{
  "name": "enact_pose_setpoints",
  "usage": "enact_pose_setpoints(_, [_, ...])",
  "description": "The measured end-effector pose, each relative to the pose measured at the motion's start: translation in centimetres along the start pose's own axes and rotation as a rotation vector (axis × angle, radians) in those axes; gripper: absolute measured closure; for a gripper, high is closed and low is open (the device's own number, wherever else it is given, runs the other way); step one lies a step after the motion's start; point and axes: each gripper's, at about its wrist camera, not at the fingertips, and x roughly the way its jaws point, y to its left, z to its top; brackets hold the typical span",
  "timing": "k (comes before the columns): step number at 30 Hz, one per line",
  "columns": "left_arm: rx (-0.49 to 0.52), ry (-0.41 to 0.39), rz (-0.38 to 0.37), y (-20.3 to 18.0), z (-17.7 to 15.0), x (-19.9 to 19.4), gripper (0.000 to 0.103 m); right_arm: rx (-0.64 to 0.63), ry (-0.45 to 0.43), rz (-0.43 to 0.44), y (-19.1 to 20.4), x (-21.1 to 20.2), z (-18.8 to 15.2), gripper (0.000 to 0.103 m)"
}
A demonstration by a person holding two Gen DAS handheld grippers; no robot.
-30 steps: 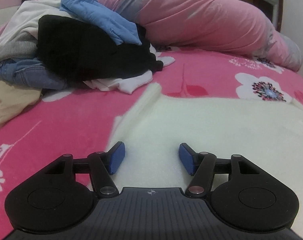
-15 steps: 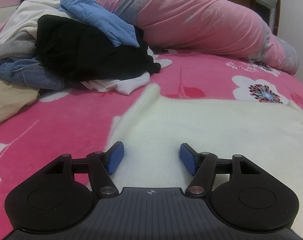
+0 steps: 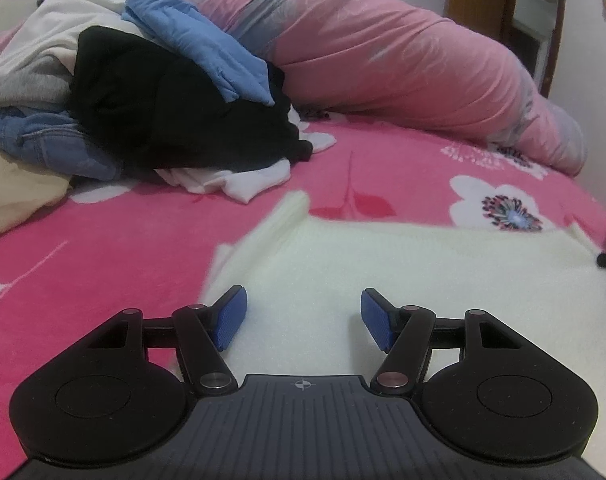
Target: Fold clothes
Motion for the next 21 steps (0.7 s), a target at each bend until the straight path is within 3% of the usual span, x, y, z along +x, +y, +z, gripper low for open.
enact_pose_setpoints(3, [0.018, 0.02, 0.014, -0.2, -0.2, 0.9, 0.036, 0.016, 0.062, -0.025, -0.5, 1.9, -0.4, 0.093])
enact_pose_setpoints(9, [-0.018, -0.008, -0.032, 0.0, 0.6, -0.4, 0.036, -0.028, 0.062, -0.1, 0.5, 1.0, -0.1, 0.082])
enact_pose_setpoints(11, [-0.025, -0.004, -0.041, 0.1, 1.3, -0.3, 0.036, -0.041, 0.045, -0.148, 1.0, 0.3, 0.1, 0.068])
enact_pose_setpoints(14, [-0.047, 0.025, -0.037, 0.3, 2.2, 0.7, 0.036, -0.095, -0.051, -0.196, 2.8, -1.8, 0.9, 0.063])
enact_pose_setpoints(17, [-0.091, 0.033, -0.056, 0.8, 2.8, 1.7, 0.036, -0.179, -0.137, -0.148, 5.1, -3.5, 1.7, 0.062])
enact_pose_setpoints(19, [-0.126, 0.026, -0.07, 1.2, 3.0, 2.3, 0.036, -0.21, -0.133, -0.065, 6.0, -3.1, 1.8, 0.063])
enact_pose_setpoints(21, [-0.175, 0.03, -0.09, 2.0, 3.1, 3.1, 0.036, -0.189, -0.078, -0.038, 5.7, -1.1, 1.4, 0.065])
